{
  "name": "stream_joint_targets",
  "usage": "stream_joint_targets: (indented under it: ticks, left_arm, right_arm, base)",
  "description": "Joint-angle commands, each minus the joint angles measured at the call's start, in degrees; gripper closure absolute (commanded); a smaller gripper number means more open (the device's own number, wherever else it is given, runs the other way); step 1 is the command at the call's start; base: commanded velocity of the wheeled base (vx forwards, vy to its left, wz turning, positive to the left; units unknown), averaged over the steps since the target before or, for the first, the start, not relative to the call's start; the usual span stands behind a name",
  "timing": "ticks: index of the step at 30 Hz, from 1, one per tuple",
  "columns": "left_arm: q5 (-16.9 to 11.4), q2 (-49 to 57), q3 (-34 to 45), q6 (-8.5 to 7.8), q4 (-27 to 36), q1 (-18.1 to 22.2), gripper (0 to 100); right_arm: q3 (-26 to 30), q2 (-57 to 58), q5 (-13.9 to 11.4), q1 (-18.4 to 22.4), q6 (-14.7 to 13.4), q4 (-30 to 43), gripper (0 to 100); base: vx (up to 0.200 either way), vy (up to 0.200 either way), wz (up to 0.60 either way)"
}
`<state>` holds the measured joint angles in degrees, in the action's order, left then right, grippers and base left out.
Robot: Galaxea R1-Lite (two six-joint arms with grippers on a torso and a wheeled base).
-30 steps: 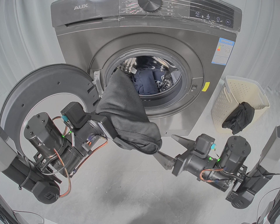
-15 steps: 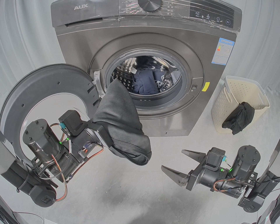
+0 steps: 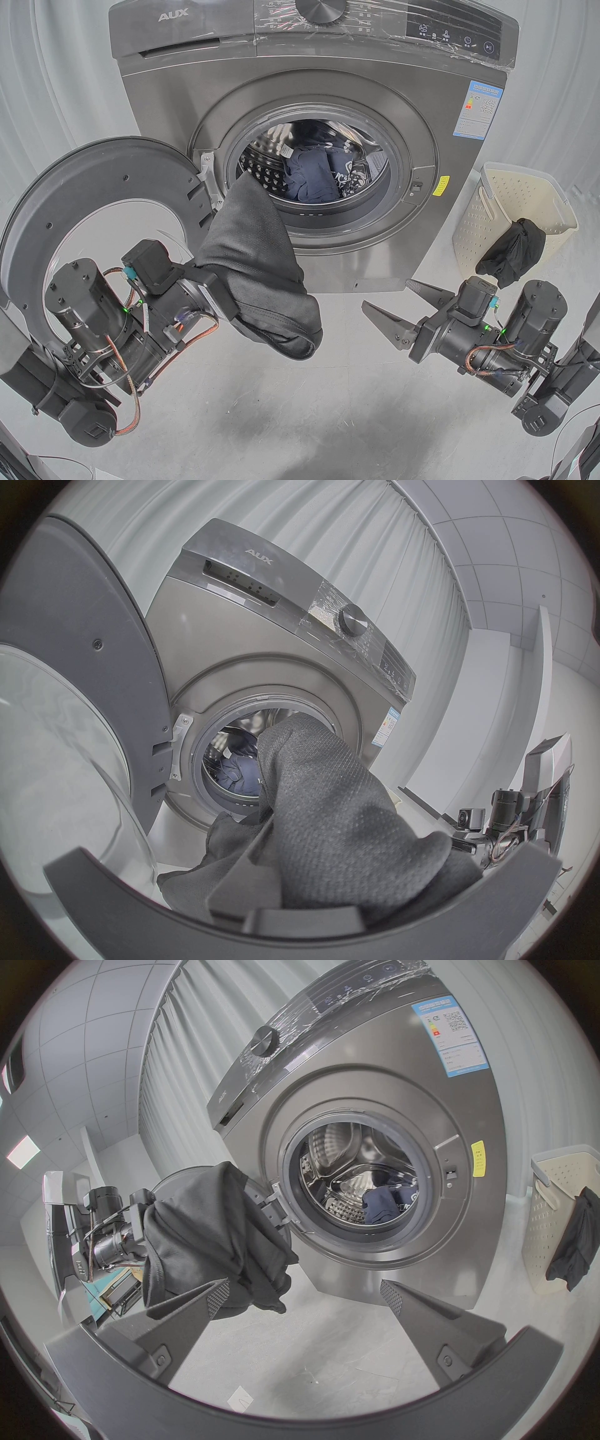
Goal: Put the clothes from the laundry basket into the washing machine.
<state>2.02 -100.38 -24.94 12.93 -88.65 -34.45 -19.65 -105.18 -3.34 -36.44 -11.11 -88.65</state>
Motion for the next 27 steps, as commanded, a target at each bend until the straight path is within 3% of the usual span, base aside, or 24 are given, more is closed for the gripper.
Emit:
stream_joint_targets:
  ticks: [1,21,27]
  left_arm:
    - [0.0,0.36,0.77,0.34,-0.03,-0.18,100]
    - [0.09,-2.02,4.38,-0.1,-0.12,-4.57,100]
    - [0.17,-2.98,4.64,-0.72,-0.12,-4.92,100]
  right_arm:
    - [-0.04,0.06,0.0,0.67,0.03,-0.03,0]
    - [-0.39,-0.46,-0.09,1.11,-0.06,-0.03,0]
    - [-0.12,-0.46,-0.09,0.58,-0.06,-0.03,0]
  base:
    - [0.0,0.0,0.0]
    - [0.0,0.0,0.0]
    - [0.2,0.0,0.0]
